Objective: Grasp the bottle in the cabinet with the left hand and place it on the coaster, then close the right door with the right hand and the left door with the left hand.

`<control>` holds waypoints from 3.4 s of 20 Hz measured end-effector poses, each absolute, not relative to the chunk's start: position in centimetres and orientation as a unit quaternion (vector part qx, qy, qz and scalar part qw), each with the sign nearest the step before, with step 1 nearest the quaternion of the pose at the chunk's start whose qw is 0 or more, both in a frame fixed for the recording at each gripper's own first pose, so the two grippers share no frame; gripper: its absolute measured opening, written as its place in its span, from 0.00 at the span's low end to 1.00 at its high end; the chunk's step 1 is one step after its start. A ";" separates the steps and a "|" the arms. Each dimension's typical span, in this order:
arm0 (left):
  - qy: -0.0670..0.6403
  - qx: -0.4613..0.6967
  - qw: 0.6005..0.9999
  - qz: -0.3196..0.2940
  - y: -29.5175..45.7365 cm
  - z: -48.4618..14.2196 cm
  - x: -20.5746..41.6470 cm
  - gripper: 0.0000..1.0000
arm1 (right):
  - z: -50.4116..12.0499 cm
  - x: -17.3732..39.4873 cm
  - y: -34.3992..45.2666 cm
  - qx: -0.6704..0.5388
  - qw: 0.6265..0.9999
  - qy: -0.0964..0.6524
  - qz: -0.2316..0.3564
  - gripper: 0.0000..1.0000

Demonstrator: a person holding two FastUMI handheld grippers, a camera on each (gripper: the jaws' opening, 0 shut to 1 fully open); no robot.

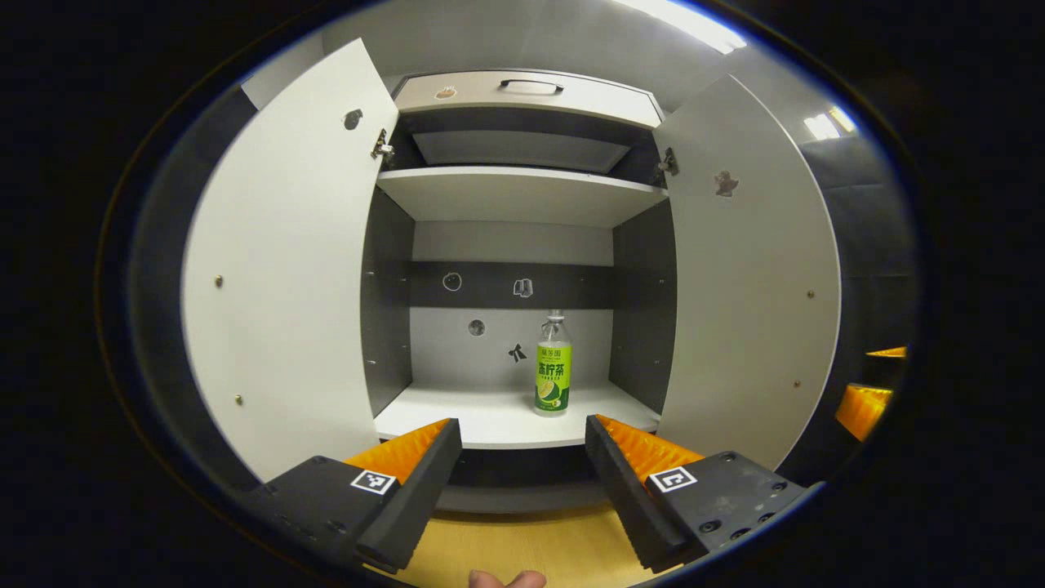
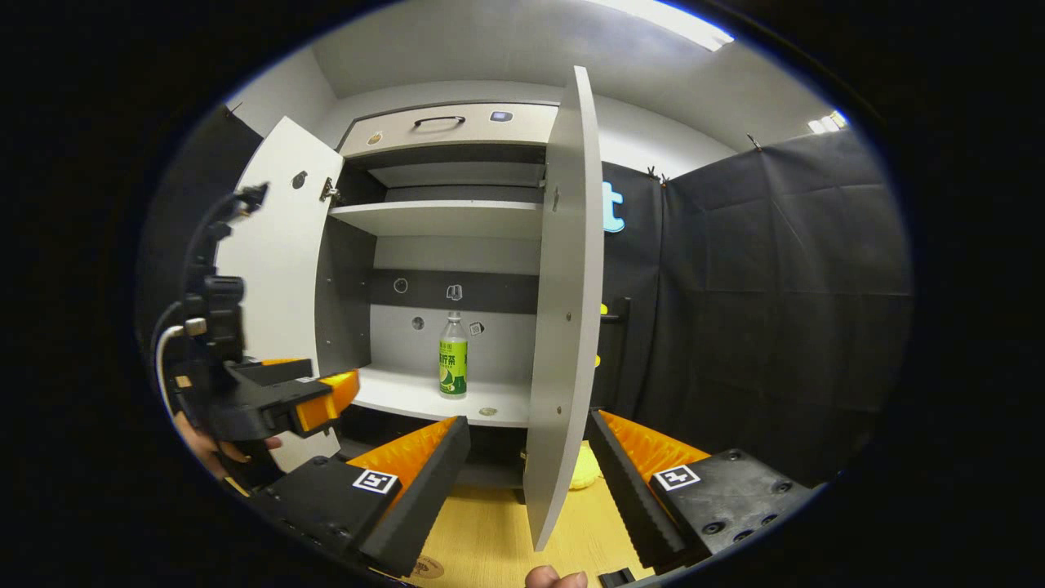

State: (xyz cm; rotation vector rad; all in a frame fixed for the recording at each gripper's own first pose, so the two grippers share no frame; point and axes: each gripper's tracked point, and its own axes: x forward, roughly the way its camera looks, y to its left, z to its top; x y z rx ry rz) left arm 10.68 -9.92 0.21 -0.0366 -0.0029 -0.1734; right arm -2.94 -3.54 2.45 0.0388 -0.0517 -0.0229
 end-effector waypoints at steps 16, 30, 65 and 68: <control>-0.001 -0.012 0.995 -0.098 -17.7 2.0 33.5 0.97 | 2.2 -3.4 -10.9 0.025 0.999 -0.034 -0.006 0.98; 0.019 -0.010 0.996 -0.083 -19.3 -1.2 40.6 0.77 | 0.2 -2.2 -14.8 0.017 0.999 -0.008 -0.038 0.98; 0.005 -0.045 0.994 -0.097 -8.8 -18.6 2.9 0.77 | 4.0 -5.0 -5.9 0.011 0.998 -0.053 -0.012 0.98; 0.010 -0.022 0.994 -0.107 -9.6 -22.1 0.8 0.77 | 4.2 -4.6 -5.9 0.008 0.998 -0.053 -0.014 0.98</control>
